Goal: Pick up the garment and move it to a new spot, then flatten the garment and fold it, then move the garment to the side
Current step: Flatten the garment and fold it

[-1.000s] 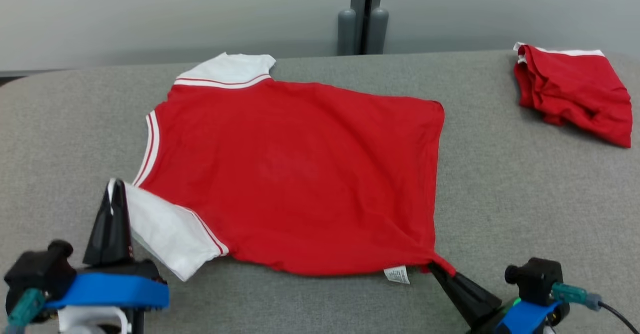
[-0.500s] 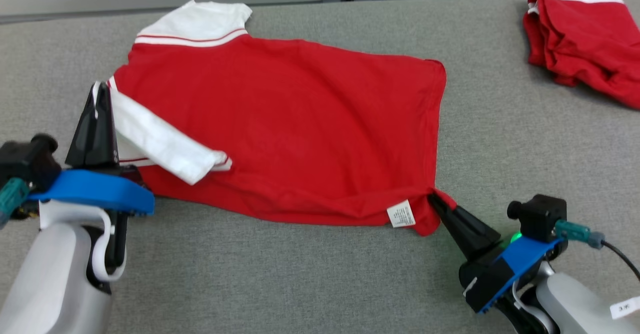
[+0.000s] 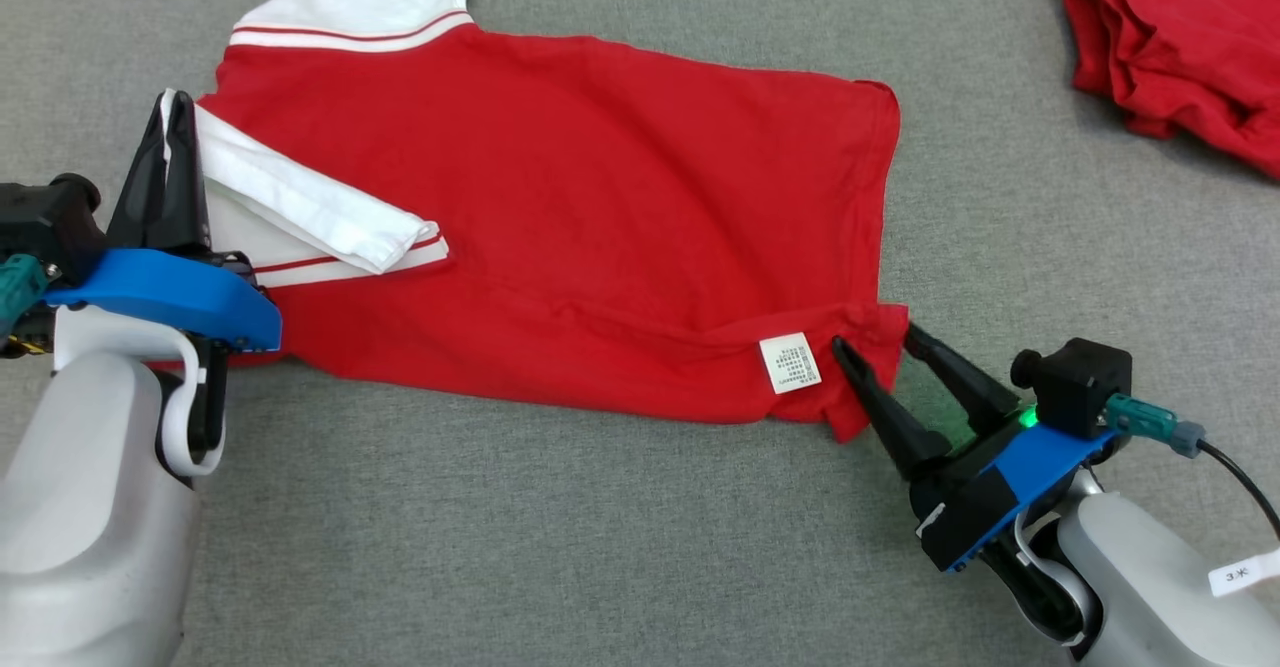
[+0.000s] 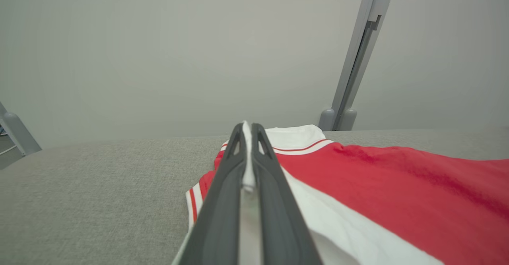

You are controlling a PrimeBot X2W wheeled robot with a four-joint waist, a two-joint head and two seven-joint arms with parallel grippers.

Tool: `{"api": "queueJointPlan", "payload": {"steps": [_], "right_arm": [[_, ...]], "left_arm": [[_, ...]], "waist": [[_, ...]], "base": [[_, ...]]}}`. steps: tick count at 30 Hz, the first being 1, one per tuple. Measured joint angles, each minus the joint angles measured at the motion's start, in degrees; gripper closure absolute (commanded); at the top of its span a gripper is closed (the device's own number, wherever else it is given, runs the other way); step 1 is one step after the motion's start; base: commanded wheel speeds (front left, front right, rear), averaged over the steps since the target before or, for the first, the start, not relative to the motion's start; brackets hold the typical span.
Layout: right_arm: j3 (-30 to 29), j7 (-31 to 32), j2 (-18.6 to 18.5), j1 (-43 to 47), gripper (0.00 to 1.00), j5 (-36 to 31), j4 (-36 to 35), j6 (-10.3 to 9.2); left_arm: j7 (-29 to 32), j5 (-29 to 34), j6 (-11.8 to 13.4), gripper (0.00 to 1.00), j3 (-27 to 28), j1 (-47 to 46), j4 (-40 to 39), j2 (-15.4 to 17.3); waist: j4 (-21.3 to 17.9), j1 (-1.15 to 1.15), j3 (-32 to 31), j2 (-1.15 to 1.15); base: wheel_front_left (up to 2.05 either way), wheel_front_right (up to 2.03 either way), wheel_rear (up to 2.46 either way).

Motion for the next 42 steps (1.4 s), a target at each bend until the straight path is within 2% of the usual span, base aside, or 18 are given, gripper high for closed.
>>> {"api": "queueJointPlan", "payload": {"steps": [4, 11, 19, 26, 30, 42], "right_arm": [[-1.03, -1.23, -0.52, 1.21, 0.0, -1.47, -0.14, 0.0], [-6.05, -1.35, -0.97, 9.16, 0.0, -3.67, -2.85, 0.0], [-8.53, 1.52, 2.44, 14.39, 0.0, -5.53, -5.76, 0.01], [-9.77, 3.1, 5.05, 15.12, 0.0, -6.88, -5.09, 0.0], [-9.79, 3.52, 6.46, 14.74, 0.0, -7.69, -4.12, 0.0], [-10.12, 3.47, 9.39, 11.68, 0.0, -9.49, -0.77, 0.0]], "left_arm": [[-1.75, 0.07, 0.22, 0.0, 0.05, -0.09, 2.34, -0.8], [-3.57, -0.47, 1.07, 0.0, 2.47, 4.0, 2.45, -0.79], [-3.68, -1.43, 1.01, 0.0, 3.36, 10.77, 3.39, -0.93], [-3.22, -2.4, 0.38, 0.0, 3.07, 11.52, 8.04, -1.42], [-3.07, -3.14, -0.78, 0.0, 2.8, 11.32, 10.87, -1.71], [-2.61, -3.54, -2.94, 0.0, 1.04, 5.88, 20.23, -2.31]], "waist": [[0.4, -0.01, -1.4, 0.0], [1.1, -0.01, -3.81, 0.0], [1.38, -0.02, -4.87, 0.0], [1.33, -0.02, -4.82, 0.0], [1.07, -0.02, -4.54, 0.0], [0.79, -0.02, -2.76, 0.0]], "base": [[0.0, 0.0, 0.0], [0.0, 0.0, 0.0], [0.0, 0.0, 0.0], [0.0, 0.0, 0.0], [0.0, 0.0, 0.0], [0.0, 0.0, 0.0]]}}
